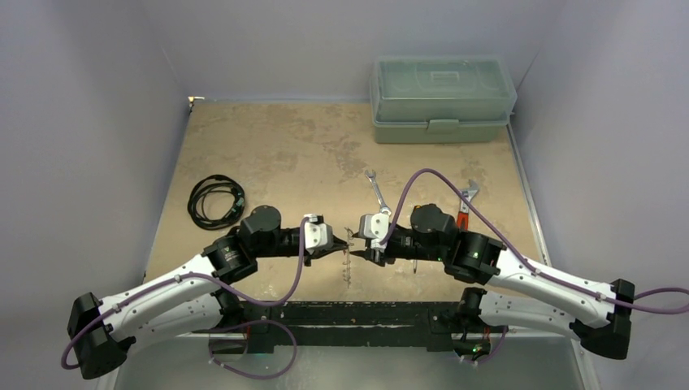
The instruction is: Put the keys on the keyring
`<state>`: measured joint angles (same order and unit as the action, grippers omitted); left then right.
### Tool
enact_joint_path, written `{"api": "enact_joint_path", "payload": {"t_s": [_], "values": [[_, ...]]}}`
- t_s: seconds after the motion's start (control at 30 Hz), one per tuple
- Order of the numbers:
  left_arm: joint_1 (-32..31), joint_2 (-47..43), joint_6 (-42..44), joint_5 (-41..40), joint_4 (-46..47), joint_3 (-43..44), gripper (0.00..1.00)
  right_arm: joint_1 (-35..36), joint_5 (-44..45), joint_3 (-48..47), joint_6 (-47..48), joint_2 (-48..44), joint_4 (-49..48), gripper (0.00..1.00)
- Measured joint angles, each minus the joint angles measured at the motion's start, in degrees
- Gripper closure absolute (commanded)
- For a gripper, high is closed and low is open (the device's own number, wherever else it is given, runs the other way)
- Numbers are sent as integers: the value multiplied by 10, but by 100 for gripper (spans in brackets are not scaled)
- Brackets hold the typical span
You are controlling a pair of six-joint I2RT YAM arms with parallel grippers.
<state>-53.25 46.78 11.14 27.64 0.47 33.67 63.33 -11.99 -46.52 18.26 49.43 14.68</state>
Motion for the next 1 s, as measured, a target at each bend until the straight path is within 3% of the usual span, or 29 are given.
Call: {"api": "enact_joint_path", "payload": {"t_s": [0.67,1.0], "values": [[0,9,-1,7,-15,6,100,0,-8,-1,9,33,-6,82],[0,9,-5,13,-19,6,100,0,-8,-1,10,43,-5,82]]}}
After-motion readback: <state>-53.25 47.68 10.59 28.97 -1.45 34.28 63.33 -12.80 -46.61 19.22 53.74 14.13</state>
